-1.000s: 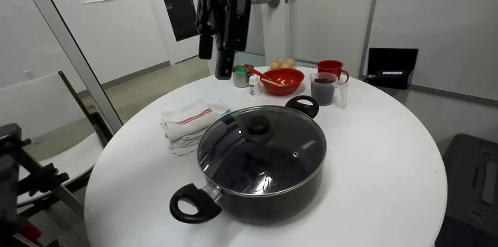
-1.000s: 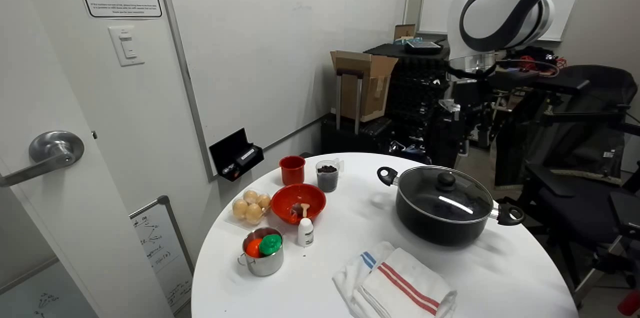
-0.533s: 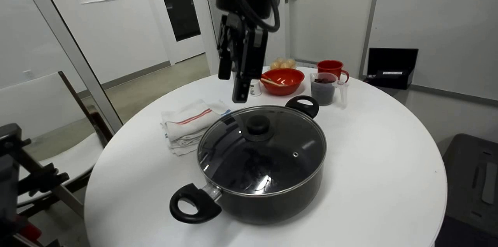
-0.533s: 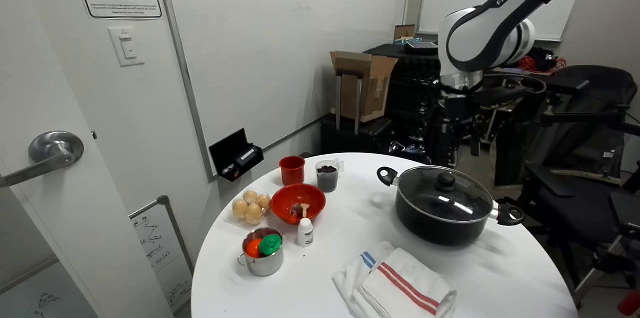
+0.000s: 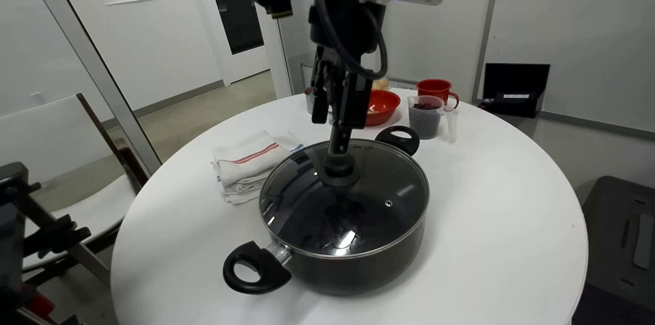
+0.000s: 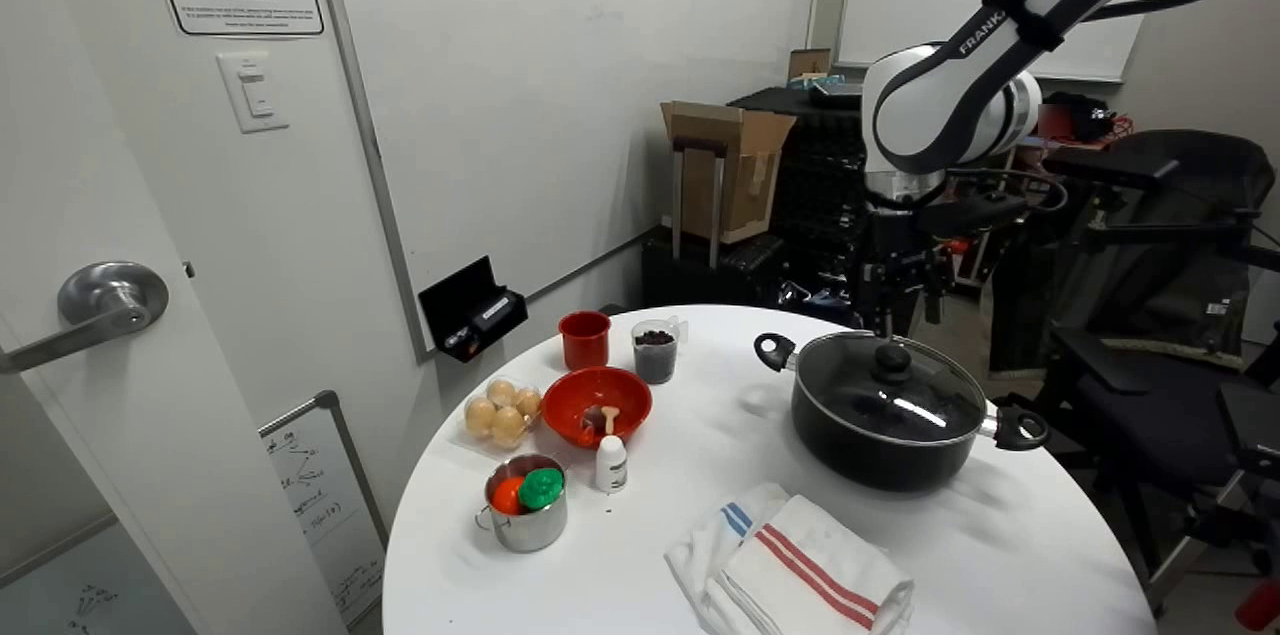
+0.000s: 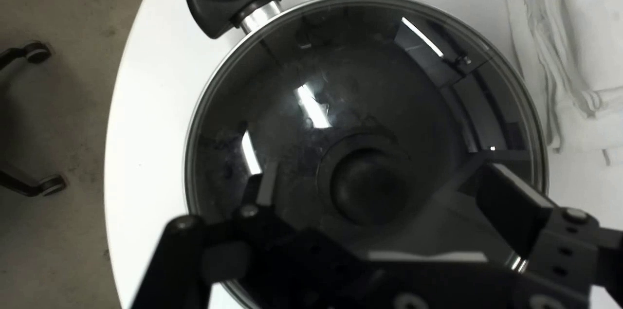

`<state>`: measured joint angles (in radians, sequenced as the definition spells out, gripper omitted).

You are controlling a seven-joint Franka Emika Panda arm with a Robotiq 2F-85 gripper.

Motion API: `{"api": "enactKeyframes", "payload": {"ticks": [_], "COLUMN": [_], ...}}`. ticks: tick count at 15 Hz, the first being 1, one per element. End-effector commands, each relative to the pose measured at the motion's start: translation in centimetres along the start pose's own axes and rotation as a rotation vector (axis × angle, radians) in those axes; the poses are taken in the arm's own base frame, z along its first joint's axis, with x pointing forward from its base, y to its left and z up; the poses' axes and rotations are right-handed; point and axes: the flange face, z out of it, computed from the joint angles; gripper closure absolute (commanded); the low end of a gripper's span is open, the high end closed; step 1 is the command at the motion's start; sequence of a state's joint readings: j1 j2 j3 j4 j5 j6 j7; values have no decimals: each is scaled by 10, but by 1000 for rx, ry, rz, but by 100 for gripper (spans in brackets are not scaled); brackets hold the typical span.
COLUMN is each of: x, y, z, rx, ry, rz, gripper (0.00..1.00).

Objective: Remove the lid from the pot and place it on the table

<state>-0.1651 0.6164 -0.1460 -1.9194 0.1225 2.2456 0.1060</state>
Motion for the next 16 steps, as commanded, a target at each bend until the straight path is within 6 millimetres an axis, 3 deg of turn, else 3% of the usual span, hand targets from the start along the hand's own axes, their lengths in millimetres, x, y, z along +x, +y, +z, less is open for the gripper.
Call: {"api": "enactKeyframes", "payload": {"ticks": [1,7,14,15,16], "x": [17,29,36,37,37], "y": [-4,-5,-4,-4,-3], "z": [9,30,40,40,40], "rx": [14,4,8,11,14], "ry": [11,-5,-13,-12,-12], "rz": [42,77,98,97,98], "gripper": [0,0,0,25,26]}}
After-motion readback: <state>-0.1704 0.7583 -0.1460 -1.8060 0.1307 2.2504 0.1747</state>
